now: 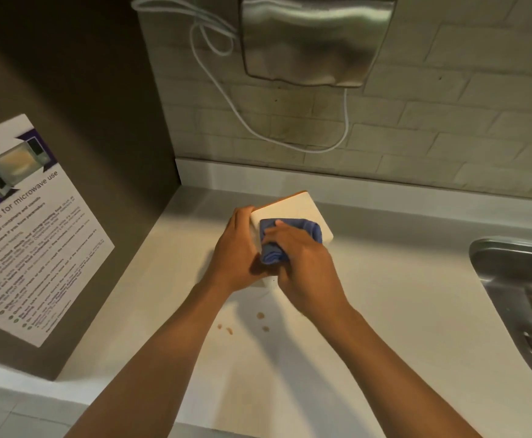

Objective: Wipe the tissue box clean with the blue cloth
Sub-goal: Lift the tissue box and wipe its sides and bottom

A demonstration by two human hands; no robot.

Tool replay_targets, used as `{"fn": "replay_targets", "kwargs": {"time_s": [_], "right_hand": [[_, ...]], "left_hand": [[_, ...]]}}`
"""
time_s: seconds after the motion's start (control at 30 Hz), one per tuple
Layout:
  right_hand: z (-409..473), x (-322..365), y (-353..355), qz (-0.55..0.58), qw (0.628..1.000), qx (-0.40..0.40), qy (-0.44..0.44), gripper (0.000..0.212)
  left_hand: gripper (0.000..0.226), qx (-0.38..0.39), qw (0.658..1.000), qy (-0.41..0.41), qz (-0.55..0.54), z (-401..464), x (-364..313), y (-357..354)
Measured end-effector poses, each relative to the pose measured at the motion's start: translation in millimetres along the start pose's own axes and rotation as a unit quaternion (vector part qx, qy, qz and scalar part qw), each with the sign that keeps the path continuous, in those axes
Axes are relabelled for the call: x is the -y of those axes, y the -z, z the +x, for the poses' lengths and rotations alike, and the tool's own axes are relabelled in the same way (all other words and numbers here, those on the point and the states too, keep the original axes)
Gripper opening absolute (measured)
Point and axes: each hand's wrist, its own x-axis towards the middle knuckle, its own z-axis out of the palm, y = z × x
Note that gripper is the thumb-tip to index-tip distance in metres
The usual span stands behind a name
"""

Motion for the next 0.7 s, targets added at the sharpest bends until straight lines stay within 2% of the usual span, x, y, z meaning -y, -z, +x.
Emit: {"fn": "replay_targets", "kwargs": {"time_s": [0.03,0.1,0.2,0.33,0.43,0.53,0.63,0.7], "right_hand": [[2,-6,4,0.017,1.0,-0.009,-0.018,0.021],[10,-14,12,-0.018,0.999,-0.028,-0.034,0.031],[24,-31,26,-0.034,0.992,-0.097,-0.076,0.039],[8,-38,18,0.047,0.973,-0.183,-0.131,0.049],[-16,-36,7,0.072,0.961,-0.216,-0.157,0.058],[-21,-39,-2,0.045,0.965,-0.219,-0.134,0.057],[-26,-28,-15,0.046,0.977,-0.182,-0.097,0.044],[-31,-16,-25,0.064,0.982,-0.161,-0.08,0.043]], "left_hand": [[0.103,-0.01,1.0,-0.001,-0.003,-1,-2,0],[0.107,-0.031,1.0,0.002,-0.003,-4,-4,-2],[0.106,-0.027,1.0,-0.002,0.009,-5,-6,-3],[0.11,-0.026,0.999,0.02,0.01,-5,1,2],[0.11,-0.008,1.0,0.016,0.019,-8,-2,0],[0.111,-0.017,1.0,0.0,0.016,-7,-7,-7],[0.109,-0.018,1.0,0.003,-0.003,-3,-13,-14],[0.102,-0.017,0.999,0.02,-0.02,0,-17,-16]]}}
